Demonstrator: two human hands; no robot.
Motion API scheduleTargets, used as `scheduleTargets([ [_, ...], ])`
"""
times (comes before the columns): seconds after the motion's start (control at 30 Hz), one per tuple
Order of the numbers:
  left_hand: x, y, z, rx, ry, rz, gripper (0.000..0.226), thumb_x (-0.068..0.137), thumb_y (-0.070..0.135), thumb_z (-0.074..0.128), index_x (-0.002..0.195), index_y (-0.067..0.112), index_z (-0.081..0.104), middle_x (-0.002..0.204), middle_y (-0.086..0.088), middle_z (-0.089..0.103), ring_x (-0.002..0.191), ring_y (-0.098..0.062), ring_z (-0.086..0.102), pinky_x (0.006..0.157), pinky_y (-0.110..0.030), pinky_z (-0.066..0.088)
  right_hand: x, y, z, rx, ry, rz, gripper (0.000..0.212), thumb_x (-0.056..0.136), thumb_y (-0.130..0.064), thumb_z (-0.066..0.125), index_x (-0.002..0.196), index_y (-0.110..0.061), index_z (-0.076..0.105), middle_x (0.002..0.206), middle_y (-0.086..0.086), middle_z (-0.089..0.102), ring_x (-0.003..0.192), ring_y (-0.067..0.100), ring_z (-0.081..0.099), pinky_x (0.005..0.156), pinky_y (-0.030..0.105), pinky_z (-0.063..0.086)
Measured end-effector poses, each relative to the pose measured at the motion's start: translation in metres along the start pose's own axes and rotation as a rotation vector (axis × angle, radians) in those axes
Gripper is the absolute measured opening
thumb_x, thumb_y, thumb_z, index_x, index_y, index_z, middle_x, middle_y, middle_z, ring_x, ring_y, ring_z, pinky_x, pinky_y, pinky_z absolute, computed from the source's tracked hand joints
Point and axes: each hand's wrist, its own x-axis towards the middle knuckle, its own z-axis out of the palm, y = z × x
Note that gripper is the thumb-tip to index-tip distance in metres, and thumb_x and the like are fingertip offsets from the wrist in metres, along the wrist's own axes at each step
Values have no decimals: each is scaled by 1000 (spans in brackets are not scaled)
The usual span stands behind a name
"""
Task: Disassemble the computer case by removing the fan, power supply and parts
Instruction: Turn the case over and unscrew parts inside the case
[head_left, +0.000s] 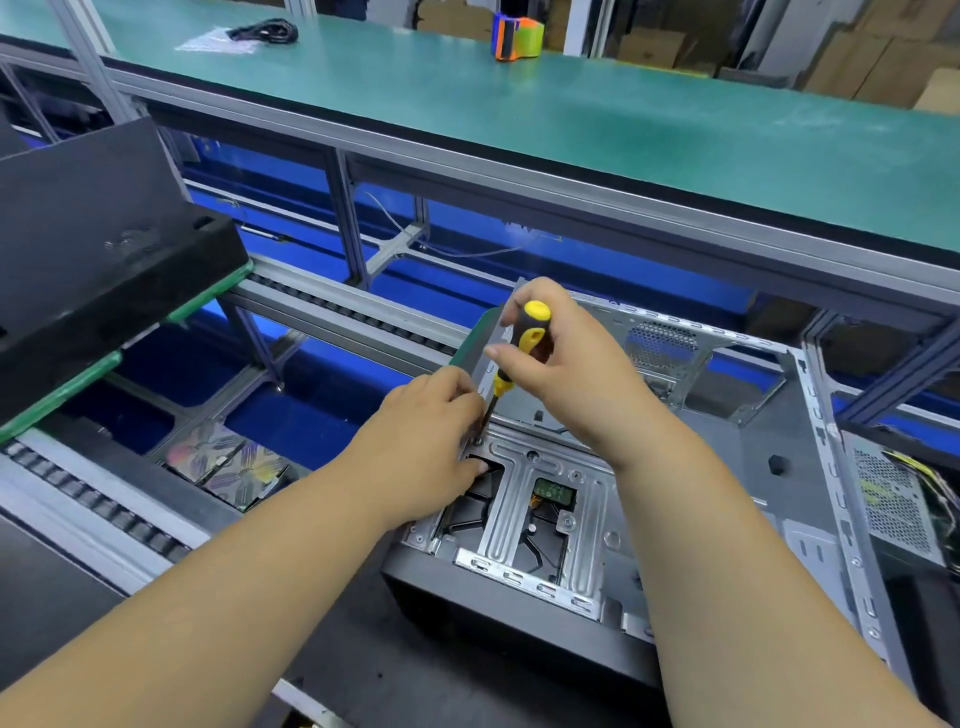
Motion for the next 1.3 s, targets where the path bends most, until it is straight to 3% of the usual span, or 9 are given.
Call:
scheduleTargets([
  [0.17, 0, -3, 0, -59, 4, -27, 33, 80, 47, 69, 101, 22, 62, 126, 9, 41, 111, -16, 43, 89, -32, 42, -2, -9, 2, 240, -34, -47, 40, 82, -6, 76, 109, -23, 52, 89, -2, 68, 81, 19, 65, 80, 38, 55],
  [0.3, 1, -5, 1, -80, 29, -57, 28, 82, 43, 70, 100, 22, 66, 123, 10, 44, 110, -14, 44, 87, -29, 41, -5, -10, 3, 284, -116, -75, 39, 92, 4, 56, 118, -23, 48, 98, -3, 71, 93, 9, 68, 87, 29, 54],
  [0.47, 1, -1, 2, -69, 58, -90, 23, 83, 37, 68, 101, 23, 68, 124, 9, 46, 112, -15, 43, 84, -28, 38, -8, -10, 6, 106, -82, -139, 40, 90, -9, 54, 121, -33, 46, 100, -12, 63, 95, 11, 61, 86, 41, 52],
  [0.57, 3, 4, 2, -24, 69, -87, 22, 86, 35, 64, 102, 20, 68, 127, 7, 45, 113, -18, 41, 89, -31, 36, -8, -8, 10, -44, 48, -207, 34, 87, -25, 67, 116, -30, 51, 101, -15, 53, 91, 7, 52, 80, 34, 49],
  [0.7, 6, 9, 3, 55, 94, -25, 19, 87, 29, 63, 98, 14, 67, 123, 2, 50, 106, -21, 46, 87, -34, 34, -7, -8, 7, -28, 149, -123, 37, 87, -20, 69, 116, -33, 50, 98, -14, 57, 86, 9, 56, 76, 33, 50],
  [0.83, 7, 12, 6, 140, 82, -9, 24, 90, 31, 55, 108, 17, 63, 123, 3, 48, 104, -20, 45, 87, -34, 33, -10, -12, 3, 193, 129, -28, 39, 89, -8, 65, 117, -29, 50, 96, -12, 67, 89, 12, 65, 82, 41, 55],
  [1.03, 9, 18, 5, 248, 64, -14, 28, 91, 32, 56, 115, 19, 57, 118, 2, 44, 104, -20, 44, 87, -34, 34, -9, -12, -6, 309, 59, 24, 43, 85, 13, 50, 113, -18, 61, 106, -2, 67, 95, 10, 68, 80, 38, 59],
  [1.17, 4, 14, 6, 102, 80, -32, 27, 90, 40, 59, 105, 18, 58, 118, 4, 47, 102, -19, 46, 84, -33, 36, -9, -10, -6, 188, 46, -40, 28, 88, -1, 59, 110, -19, 58, 98, -5, 65, 91, 17, 65, 82, 43, 54],
  [1.3, -5, 9, 8, -29, 59, -48, 28, 85, 34, 67, 102, 15, 57, 121, 5, 45, 106, -20, 47, 84, -36, 46, -6, -6, 0, 39, 87, -134, 26, 87, -15, 70, 106, -27, 58, 97, -8, 55, 83, 11, 55, 79, 35, 51],
])
